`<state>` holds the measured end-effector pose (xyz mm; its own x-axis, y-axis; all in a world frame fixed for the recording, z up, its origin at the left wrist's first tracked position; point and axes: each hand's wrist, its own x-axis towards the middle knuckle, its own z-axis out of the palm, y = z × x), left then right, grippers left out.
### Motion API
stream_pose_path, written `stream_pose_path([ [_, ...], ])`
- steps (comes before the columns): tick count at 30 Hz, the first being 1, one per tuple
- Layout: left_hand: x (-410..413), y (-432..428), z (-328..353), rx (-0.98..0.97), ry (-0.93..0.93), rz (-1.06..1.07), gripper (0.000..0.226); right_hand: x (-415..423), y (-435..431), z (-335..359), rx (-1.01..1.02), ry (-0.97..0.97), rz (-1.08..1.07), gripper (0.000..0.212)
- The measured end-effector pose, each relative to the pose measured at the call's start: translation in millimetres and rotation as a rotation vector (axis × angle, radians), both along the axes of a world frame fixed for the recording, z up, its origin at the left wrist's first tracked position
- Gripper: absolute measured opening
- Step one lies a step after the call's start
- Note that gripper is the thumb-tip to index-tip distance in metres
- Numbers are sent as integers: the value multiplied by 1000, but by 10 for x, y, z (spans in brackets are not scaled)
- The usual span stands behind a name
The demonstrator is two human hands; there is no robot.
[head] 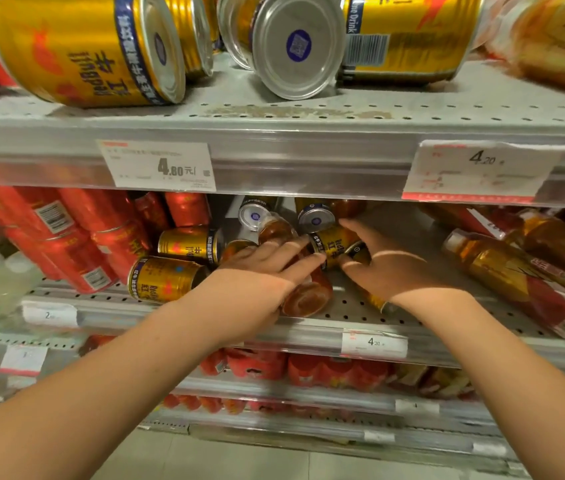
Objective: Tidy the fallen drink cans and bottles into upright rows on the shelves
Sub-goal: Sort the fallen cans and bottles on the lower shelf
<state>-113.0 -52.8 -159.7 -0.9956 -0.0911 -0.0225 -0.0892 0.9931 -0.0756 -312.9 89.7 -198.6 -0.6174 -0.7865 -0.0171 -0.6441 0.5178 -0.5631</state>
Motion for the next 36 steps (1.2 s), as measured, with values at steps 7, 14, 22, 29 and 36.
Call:
stream_pose_path([
  [7,-66,-120,110,-63,78,-116,81,-20,7,-20,-4,-36,-6,61],
  [14,191,-87,267,139,339,5,79,88,-176,-98,-64,-65,-43,74],
  [22,379,-172,311,274,448,98,76,271,-411,-79,-89,-114,-62,59],
  [29,488,-222,324,305,474,75,80,496,-657,-20,-77,-188,-57,27],
  [36,522,-285,301,320,461,38,82,556,-728,49,-191,-294,-246,30],
])
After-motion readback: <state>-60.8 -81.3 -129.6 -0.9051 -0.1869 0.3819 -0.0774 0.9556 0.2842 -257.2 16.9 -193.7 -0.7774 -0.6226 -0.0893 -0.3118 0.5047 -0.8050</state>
